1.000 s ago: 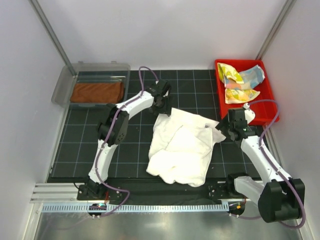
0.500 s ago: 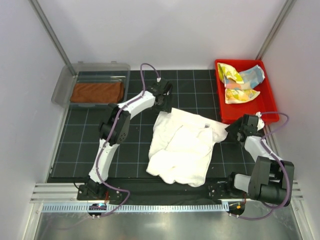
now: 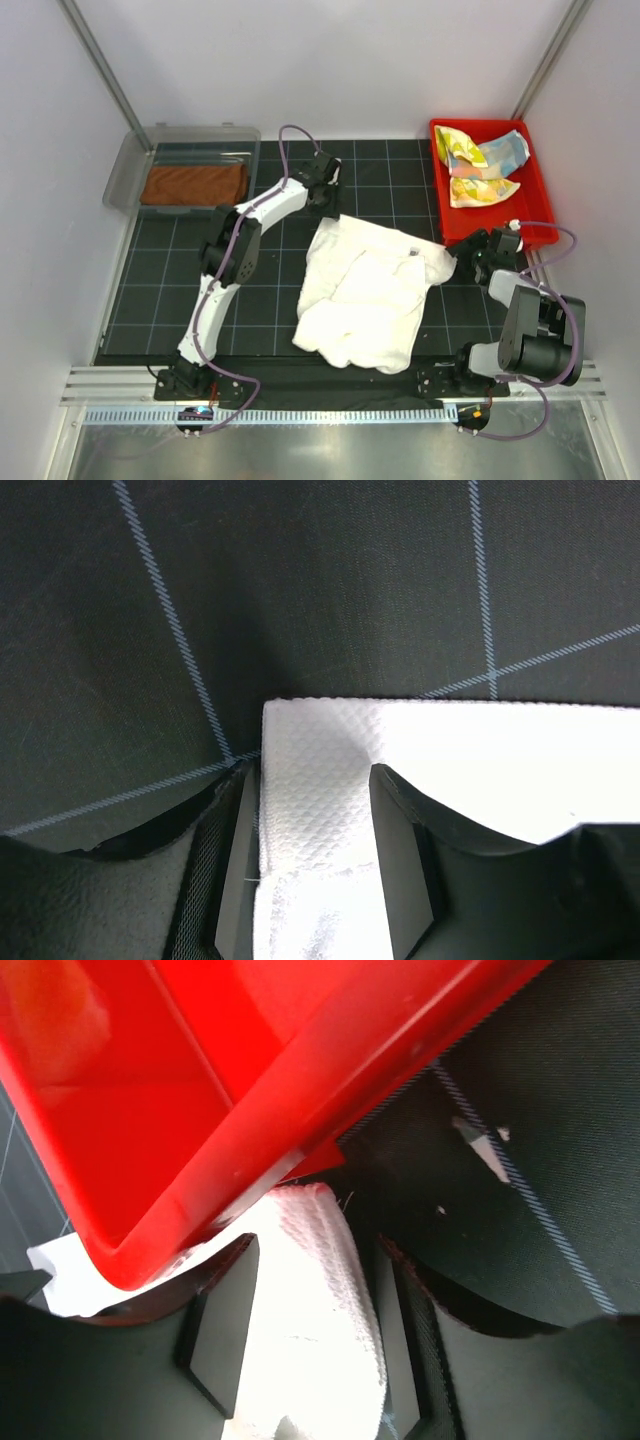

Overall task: Fold and stack the towels
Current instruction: Flatten out the crumpled towel

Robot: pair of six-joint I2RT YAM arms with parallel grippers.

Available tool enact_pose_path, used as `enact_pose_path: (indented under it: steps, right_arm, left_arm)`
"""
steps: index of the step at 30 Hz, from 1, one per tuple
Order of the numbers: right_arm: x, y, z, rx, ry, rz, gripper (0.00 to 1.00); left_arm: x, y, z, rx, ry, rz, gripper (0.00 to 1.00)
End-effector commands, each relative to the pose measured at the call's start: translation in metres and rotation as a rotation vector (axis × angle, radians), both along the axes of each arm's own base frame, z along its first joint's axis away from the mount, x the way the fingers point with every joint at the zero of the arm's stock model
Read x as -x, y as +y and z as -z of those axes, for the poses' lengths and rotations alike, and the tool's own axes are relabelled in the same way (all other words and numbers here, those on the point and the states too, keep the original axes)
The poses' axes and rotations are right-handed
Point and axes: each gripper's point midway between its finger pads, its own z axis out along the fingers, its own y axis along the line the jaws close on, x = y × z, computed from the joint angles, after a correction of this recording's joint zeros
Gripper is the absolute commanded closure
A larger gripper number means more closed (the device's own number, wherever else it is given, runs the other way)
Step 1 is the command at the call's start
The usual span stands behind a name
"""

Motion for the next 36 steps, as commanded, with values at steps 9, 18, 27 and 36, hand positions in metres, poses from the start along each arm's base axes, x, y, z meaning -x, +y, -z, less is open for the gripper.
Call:
enact_pose_path:
  steps: [9,18,27,36]
  right_arm:
    - [-0.011,0.005,-0.005,0.002,-0.08,-0.068,0.63]
    - [0.0,0.036,-0.037,-0.087,-0.144,-0.169,0.99]
    - [0.009,0.085,-0.162,0.026,-0.353,-0.361,0.99]
    - [0.059,0.109,-0.216,0.013,-0.306,-0.481,0.99]
  left_arm:
    - [0.013,-0.029,0.012,0.135,0.097,0.073,0.74]
    - [0.017,-0.002,-0.039,0.138,0.088,-0.018,1.0]
    - [0.055,0.044,-0.155,0.15,-0.126,-0.041,1.0]
    - [0.159,0.077,-0.211,0.288,-0.19,-0.044,1.0]
